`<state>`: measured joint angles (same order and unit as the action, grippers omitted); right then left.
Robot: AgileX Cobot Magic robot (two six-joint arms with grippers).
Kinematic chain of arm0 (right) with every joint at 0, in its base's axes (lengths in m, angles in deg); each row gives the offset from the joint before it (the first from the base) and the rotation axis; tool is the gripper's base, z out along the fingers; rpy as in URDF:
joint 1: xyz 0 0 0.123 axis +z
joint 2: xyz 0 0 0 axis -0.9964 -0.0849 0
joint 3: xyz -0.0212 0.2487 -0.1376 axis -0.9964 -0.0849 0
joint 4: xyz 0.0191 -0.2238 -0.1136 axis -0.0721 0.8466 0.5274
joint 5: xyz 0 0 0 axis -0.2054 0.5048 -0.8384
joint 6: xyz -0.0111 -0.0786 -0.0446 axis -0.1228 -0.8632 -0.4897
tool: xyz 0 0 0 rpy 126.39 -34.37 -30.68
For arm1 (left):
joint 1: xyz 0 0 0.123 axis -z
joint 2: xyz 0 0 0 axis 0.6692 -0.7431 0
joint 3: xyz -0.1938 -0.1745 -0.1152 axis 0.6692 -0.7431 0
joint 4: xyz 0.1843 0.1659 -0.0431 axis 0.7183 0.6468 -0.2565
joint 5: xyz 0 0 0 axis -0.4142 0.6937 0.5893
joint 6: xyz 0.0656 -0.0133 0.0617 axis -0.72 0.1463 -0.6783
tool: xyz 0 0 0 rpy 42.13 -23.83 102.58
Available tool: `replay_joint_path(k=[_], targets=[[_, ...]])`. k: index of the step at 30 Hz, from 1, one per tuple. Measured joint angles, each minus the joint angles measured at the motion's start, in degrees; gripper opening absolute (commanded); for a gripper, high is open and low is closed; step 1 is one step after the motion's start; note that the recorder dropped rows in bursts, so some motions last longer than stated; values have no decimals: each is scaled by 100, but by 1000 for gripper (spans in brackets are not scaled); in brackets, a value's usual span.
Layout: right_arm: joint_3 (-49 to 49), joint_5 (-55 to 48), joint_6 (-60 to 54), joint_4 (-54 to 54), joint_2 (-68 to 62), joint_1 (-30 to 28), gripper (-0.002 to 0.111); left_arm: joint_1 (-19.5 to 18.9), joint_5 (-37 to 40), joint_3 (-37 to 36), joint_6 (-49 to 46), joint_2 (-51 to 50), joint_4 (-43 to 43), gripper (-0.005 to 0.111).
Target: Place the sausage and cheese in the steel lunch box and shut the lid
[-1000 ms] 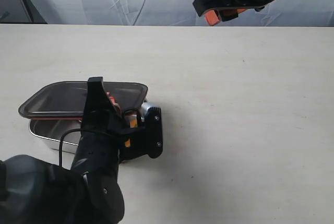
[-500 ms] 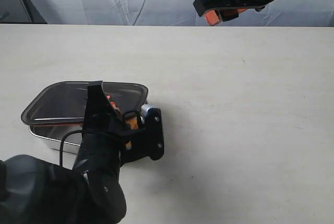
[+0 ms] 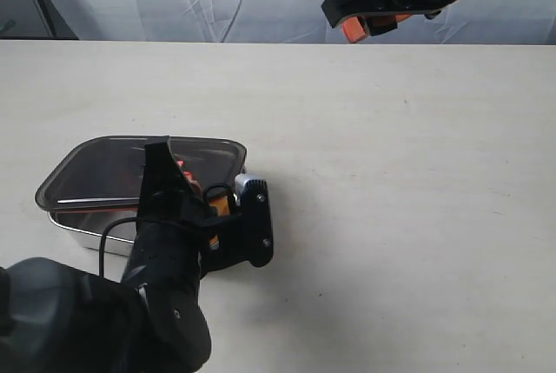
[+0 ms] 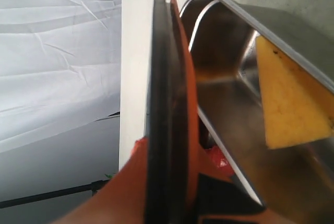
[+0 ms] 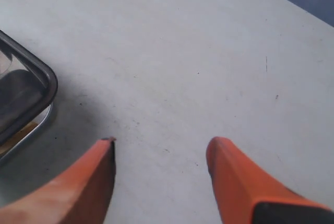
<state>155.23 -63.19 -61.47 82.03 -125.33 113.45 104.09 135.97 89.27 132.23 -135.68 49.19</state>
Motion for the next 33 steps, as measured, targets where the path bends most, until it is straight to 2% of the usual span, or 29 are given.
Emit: replay_joint_path(k=[14, 25, 33], targets=[[0, 0, 0, 93, 0, 0, 53, 0, -424, 0, -364, 184, -483, 40], [0, 0, 0, 93, 0, 0, 53, 0, -533, 0, -480, 184, -763, 56], [0, 0, 9, 93, 0, 0, 53, 7, -463, 0, -830, 184, -815, 57]])
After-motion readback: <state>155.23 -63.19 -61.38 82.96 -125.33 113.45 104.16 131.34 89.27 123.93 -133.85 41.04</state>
